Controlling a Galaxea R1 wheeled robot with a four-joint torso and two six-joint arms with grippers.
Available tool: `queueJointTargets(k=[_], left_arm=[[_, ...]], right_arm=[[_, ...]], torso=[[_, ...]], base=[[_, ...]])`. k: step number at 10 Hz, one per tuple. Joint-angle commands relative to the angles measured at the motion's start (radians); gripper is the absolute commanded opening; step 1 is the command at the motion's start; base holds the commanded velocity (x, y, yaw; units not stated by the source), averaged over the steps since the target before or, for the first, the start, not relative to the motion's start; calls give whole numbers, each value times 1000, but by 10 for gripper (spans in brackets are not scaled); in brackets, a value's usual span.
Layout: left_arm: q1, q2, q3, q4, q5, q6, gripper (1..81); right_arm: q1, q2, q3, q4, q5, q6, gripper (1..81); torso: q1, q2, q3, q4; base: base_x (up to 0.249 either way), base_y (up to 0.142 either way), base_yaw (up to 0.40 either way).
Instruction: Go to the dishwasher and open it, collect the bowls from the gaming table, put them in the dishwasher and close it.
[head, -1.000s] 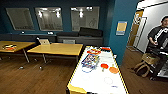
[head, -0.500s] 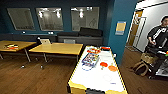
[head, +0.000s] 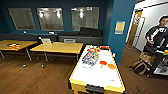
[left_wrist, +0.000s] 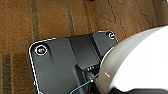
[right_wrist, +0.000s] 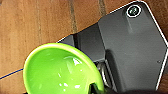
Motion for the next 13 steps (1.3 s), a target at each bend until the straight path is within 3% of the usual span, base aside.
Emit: queueJointTargets(k=[1,5,6,8,13], left_arm=[[-3,3,-9,29,-67,5,10],[43,37,-158,21,-179,0,10],[48,44,-181,18,-182,0,10],[49,31,-199,17,-244,-6,10],[50,41,-232,17,-251,-7,10]], right_arm=[[29,-62,50,-45,7,3,10],[34,-13,-27,-54,-18,5,10],[43,3,-39,-56,-48,5,10],[52,7,-35,-60,-65,5,10],[60,38,-13,-82,-67,3,10]], torso=[[1,0,0,0],[1,0,0,0],[1,0,0,0],[1,-1,0,0],[1,-2,1,0]], base=[[-113,0,0],[-113,0,0],[-113,0,0],[-113,0,0],[-113,0,0]])
